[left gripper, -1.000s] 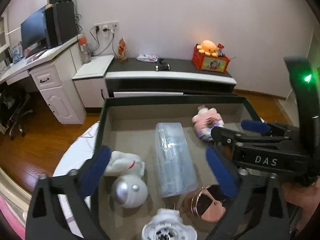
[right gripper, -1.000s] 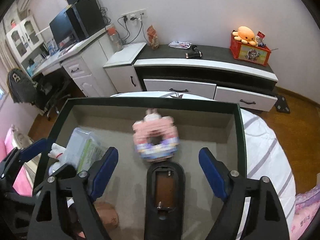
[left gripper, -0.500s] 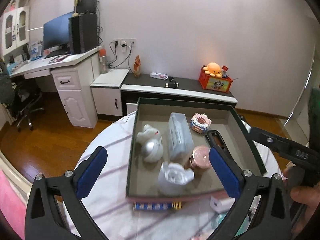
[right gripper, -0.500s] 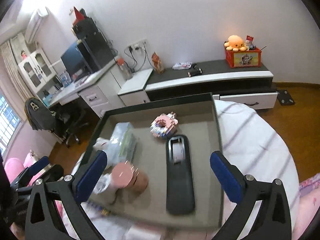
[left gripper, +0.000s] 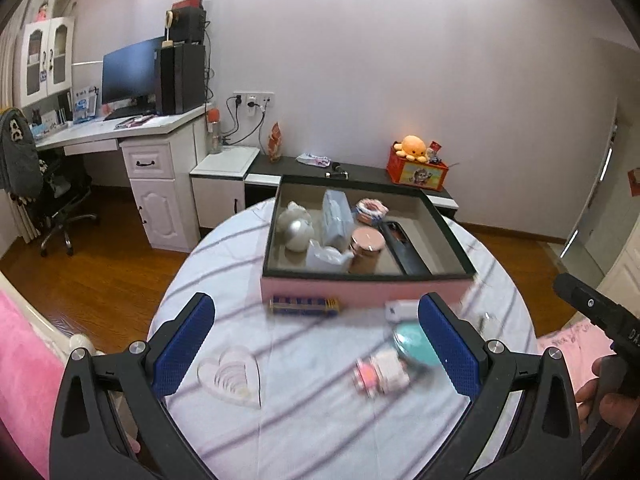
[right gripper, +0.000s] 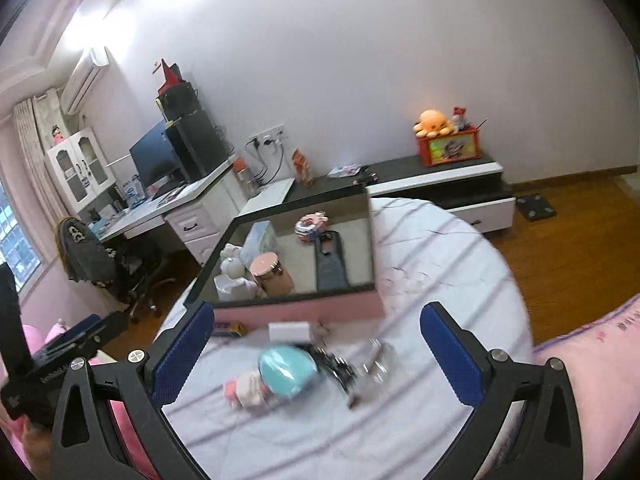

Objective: Organize rigid objects
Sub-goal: 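Withdraw both tools from the box back over the quilt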

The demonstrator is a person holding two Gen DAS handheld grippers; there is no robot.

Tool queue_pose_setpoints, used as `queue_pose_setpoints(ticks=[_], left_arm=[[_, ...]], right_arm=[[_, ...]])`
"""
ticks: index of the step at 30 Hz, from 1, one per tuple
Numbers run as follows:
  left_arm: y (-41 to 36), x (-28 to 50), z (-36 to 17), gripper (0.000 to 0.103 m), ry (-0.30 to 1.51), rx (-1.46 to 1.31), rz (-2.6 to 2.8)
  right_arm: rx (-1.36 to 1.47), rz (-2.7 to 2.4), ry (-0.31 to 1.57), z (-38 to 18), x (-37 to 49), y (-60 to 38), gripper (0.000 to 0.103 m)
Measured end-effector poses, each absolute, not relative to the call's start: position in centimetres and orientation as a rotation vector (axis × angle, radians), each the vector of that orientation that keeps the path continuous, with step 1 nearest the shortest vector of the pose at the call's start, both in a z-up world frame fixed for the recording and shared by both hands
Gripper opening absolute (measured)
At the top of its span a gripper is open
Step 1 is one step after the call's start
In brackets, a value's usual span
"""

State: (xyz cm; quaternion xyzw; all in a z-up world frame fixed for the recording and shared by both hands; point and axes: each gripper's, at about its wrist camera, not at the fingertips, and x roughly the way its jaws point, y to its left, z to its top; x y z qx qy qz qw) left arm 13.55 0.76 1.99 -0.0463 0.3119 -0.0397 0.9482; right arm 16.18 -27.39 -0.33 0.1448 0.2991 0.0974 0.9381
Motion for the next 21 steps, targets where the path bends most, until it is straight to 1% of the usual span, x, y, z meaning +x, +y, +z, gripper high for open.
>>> queue_pose_setpoints(ticks=[8, 12, 21], left_arm=[[-0.3, 8.6, 0.2, 0.103, 0.645, -0.11, -0.089], [-1.2, 7.4, -1.2, 0.103, 0.68, -0.086, -0.103], [-1.5, 7.4, -1.9, 0.103, 0.693, -0.081, -0.118]], right_arm=[[0.29, 0.157, 0.629, -2.3, 10.5, -27.9, 0.103], [0.265, 0.181, 0.661, -3.2, 9.8, -27.2, 0.103], [0.257, 0.191, 0.668, -3.3, 9.5, -26.7, 0.103]])
